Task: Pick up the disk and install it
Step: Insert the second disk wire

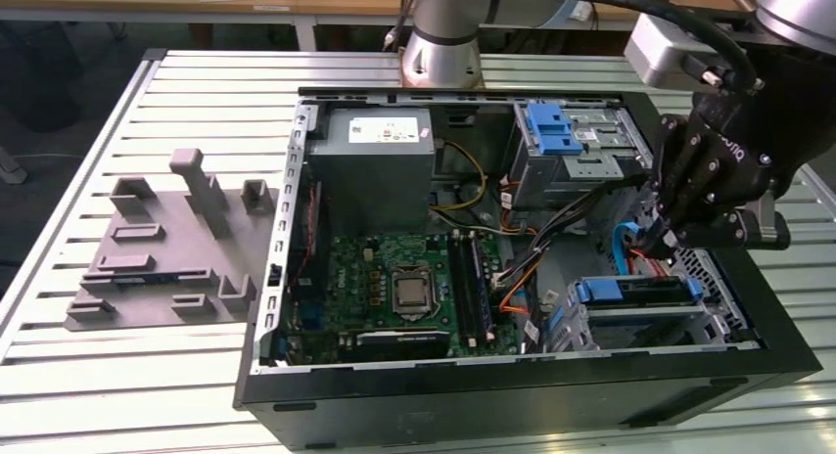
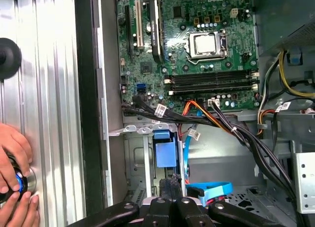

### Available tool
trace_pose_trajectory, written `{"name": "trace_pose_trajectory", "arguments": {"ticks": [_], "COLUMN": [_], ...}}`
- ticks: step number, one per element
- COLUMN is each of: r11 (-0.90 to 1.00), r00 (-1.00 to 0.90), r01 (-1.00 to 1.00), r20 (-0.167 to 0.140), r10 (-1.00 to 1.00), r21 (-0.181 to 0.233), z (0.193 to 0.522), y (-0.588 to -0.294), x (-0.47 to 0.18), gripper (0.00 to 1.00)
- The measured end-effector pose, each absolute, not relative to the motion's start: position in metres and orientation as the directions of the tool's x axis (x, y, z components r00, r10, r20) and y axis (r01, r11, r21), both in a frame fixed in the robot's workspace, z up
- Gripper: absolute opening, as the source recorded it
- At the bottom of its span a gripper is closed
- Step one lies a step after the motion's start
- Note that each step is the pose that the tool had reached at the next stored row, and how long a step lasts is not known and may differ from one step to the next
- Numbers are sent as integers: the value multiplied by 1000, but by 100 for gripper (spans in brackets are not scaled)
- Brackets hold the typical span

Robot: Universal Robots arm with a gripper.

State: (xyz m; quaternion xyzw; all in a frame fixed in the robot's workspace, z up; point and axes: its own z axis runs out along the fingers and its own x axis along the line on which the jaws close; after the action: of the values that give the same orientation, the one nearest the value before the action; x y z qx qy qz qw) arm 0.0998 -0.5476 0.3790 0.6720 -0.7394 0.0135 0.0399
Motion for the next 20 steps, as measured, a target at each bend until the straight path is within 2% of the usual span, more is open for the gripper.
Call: {"name": "trace_pose_trajectory", "arguments": {"ticks": [20], "r11": [96], "r00": [-93], "r01": [-995], "r20": [77], "r10": [-993], "r21": [34], "z": [384], "y": [-529], "x": [100], "gripper": [11]}}
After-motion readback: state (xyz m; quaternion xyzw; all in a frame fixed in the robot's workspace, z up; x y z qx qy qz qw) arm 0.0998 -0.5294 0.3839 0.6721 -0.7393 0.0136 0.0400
